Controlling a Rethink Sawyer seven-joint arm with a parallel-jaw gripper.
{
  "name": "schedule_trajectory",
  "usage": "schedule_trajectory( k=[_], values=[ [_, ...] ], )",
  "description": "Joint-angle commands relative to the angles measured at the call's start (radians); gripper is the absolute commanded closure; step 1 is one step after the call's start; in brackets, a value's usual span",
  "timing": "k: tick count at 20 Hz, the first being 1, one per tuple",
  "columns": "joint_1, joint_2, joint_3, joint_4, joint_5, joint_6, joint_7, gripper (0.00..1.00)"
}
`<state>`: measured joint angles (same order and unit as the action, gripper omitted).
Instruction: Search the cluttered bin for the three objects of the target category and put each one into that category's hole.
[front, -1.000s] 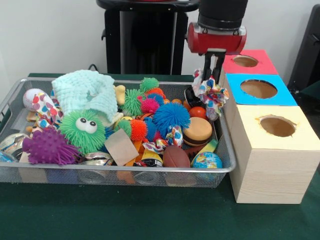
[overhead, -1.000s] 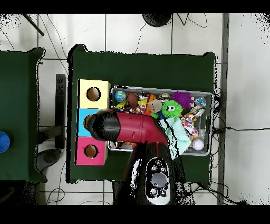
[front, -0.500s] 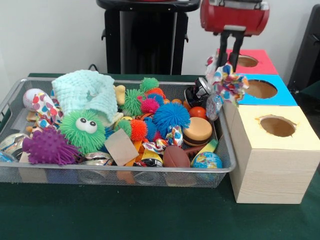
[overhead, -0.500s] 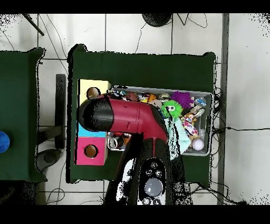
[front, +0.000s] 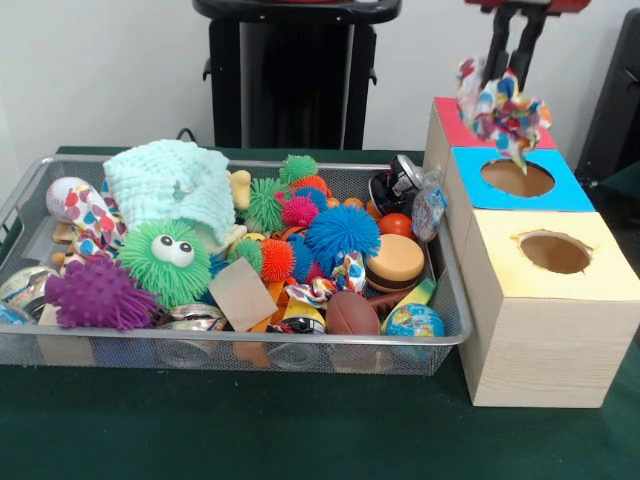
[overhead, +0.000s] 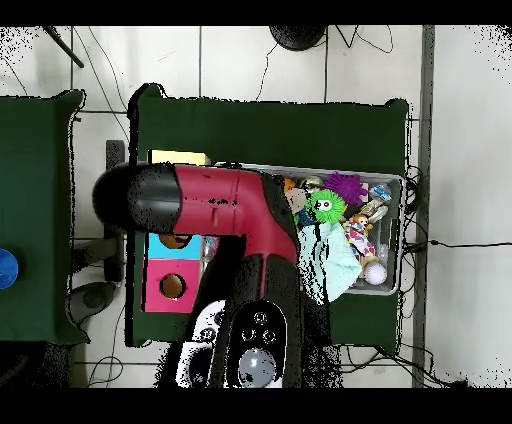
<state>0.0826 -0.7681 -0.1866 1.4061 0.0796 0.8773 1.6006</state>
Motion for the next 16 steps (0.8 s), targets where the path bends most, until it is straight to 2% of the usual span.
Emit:
schedule_trajectory(
  k=[1, 5, 12, 15, 16],
  values=[
    [0.045, 0.023, -0.073, -0.114, -0.002, 0.28, 0.366, 1.0],
    [0.09, 0.026, -0.111, -0.109, -0.011, 0.29, 0.43, 1.0],
    [0.077, 0.116, -0.051, -0.093, 0.026, 0.057, 0.453, 1.0],
    [0.07, 0.163, -0.03, -0.083, 0.024, 0.021, 0.453, 1.0],
    [0.067, 0.169, -0.018, -0.072, 0.03, -0.021, 0.45, 1.0]
  ],
)
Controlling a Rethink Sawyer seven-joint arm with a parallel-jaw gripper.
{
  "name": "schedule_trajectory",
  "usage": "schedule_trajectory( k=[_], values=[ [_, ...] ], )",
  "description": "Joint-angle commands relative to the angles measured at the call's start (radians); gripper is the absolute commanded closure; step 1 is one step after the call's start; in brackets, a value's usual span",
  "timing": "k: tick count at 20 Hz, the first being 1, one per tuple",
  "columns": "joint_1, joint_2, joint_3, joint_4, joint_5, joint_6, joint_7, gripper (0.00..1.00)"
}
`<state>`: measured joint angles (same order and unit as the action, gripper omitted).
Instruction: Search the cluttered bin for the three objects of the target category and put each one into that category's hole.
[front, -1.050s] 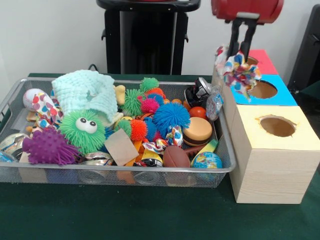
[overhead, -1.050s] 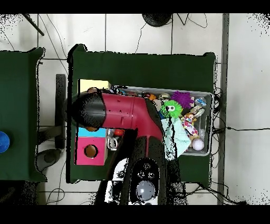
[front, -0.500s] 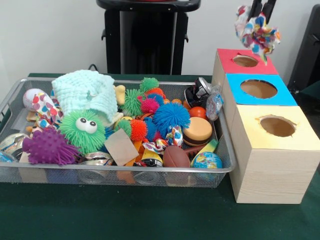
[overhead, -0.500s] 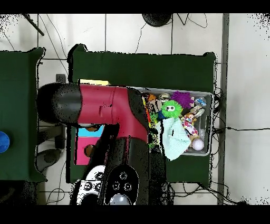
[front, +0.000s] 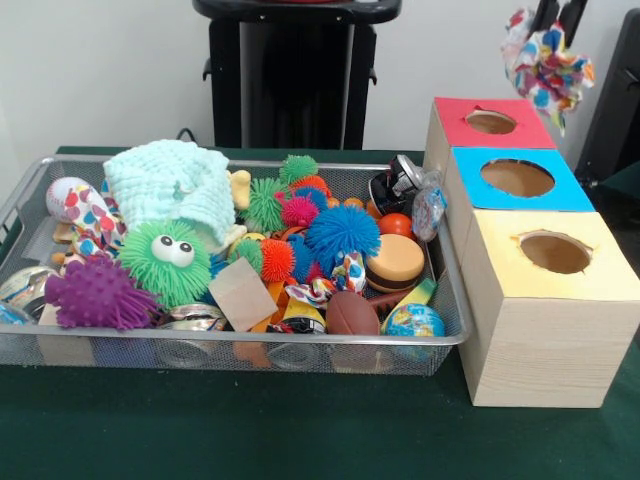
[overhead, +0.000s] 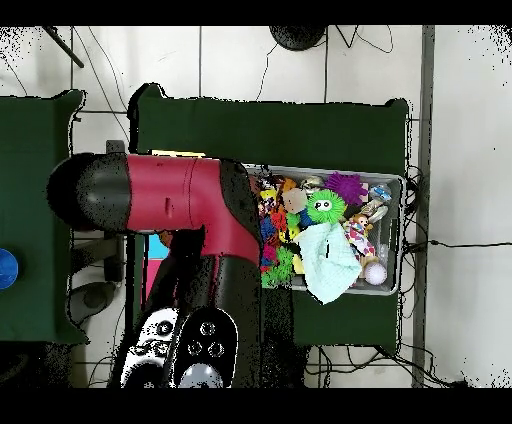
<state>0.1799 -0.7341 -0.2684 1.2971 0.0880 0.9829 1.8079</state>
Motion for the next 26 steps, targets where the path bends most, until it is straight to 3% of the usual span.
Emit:
schedule_trajectory(
  k=[1, 4, 12, 26],
  values=[
    [-0.033, 0.145, 0.072, 0.041, 0.028, -0.129, 0.241, 1.0],
    [-0.023, 0.17, 0.059, 0.017, 0.018, -0.055, 0.239, 1.0],
    [-0.037, 0.235, 0.082, 0.022, 0.042, -0.111, 0.222, 1.0],
    [-0.044, 0.242, 0.183, 0.141, 0.218, -0.236, 0.229, 1.0]
  ],
)
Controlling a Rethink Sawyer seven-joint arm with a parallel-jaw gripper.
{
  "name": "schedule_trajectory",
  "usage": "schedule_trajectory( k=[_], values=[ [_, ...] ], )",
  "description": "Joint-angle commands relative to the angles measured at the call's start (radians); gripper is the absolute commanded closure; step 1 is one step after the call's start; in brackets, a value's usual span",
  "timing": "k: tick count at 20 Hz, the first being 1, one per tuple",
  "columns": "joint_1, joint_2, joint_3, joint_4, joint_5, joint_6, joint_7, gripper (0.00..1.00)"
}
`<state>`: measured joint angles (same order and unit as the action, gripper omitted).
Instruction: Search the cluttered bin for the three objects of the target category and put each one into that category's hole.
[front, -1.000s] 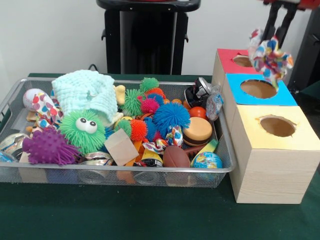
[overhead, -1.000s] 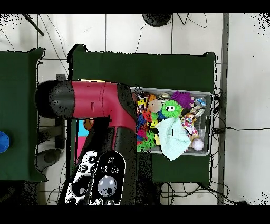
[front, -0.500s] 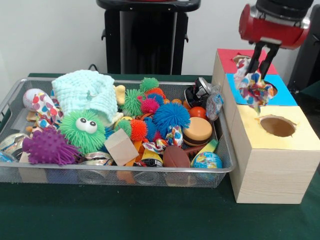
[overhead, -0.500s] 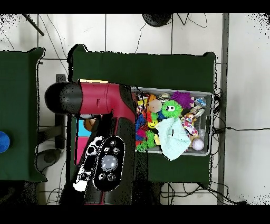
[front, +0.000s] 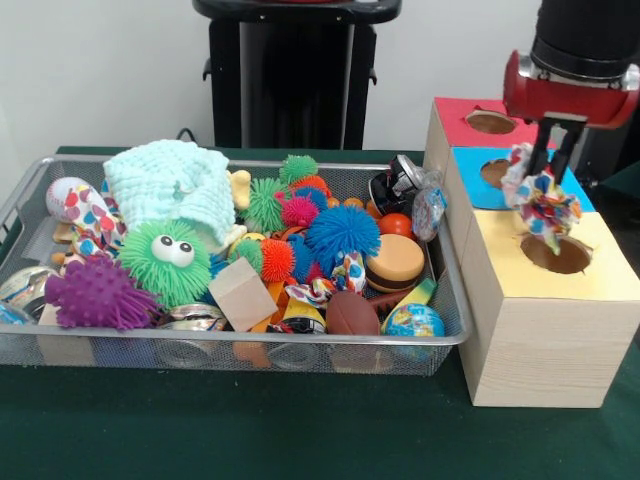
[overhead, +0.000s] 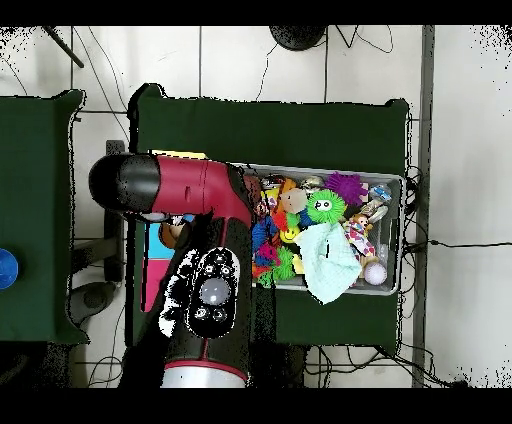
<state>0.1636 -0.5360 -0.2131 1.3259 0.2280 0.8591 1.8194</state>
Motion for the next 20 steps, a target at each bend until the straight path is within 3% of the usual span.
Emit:
schedule_trajectory(
  k=[1, 10, 20],
  values=[
    [-0.027, 0.046, 0.13, 0.114, 0.086, -0.119, 0.219, 1.0],
    [-0.022, 0.057, 0.149, 0.148, 0.127, -0.217, 0.208, 1.0],
    [-0.009, 0.076, 0.116, 0.122, 0.102, -0.274, 0.198, 1.0]
  ],
)
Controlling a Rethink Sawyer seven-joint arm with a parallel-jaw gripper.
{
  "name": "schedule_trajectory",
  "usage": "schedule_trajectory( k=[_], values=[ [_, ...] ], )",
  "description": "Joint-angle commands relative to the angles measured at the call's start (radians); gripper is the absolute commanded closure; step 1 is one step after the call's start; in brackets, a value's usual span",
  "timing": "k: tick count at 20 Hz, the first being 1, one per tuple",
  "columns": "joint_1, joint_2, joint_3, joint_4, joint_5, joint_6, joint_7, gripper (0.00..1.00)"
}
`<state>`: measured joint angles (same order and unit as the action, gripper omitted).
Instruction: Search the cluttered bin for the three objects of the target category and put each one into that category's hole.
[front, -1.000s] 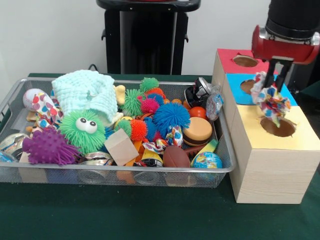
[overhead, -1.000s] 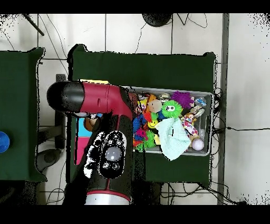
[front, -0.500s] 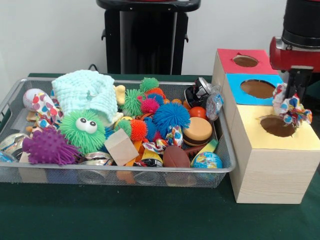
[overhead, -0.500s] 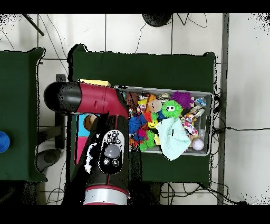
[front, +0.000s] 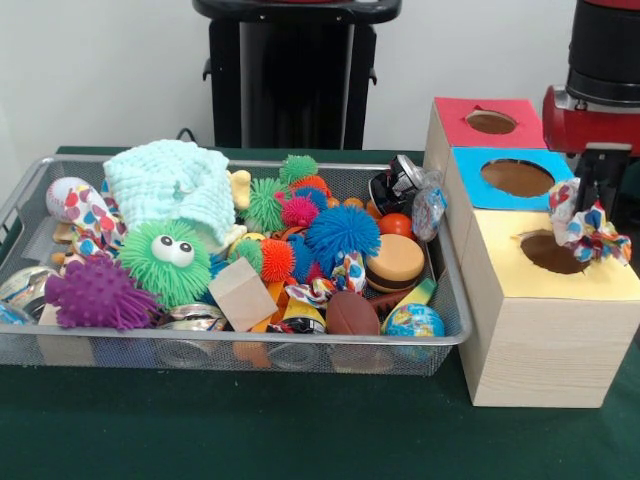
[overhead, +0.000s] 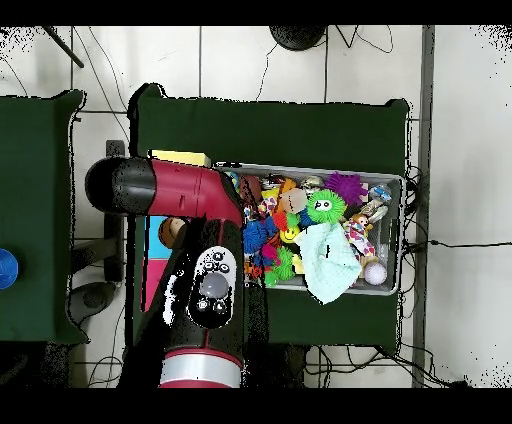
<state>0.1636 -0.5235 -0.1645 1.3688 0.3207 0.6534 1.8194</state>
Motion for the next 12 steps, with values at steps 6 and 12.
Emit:
schedule_trajectory(
  k=[6, 12],
  values=[
    [0.005, 0.083, 0.025, 0.045, -0.023, -0.069, 0.196, 1.0],
    [0.014, 0.087, 0.009, 0.052, -0.038, -0.123, 0.189, 1.0]
  ],
)
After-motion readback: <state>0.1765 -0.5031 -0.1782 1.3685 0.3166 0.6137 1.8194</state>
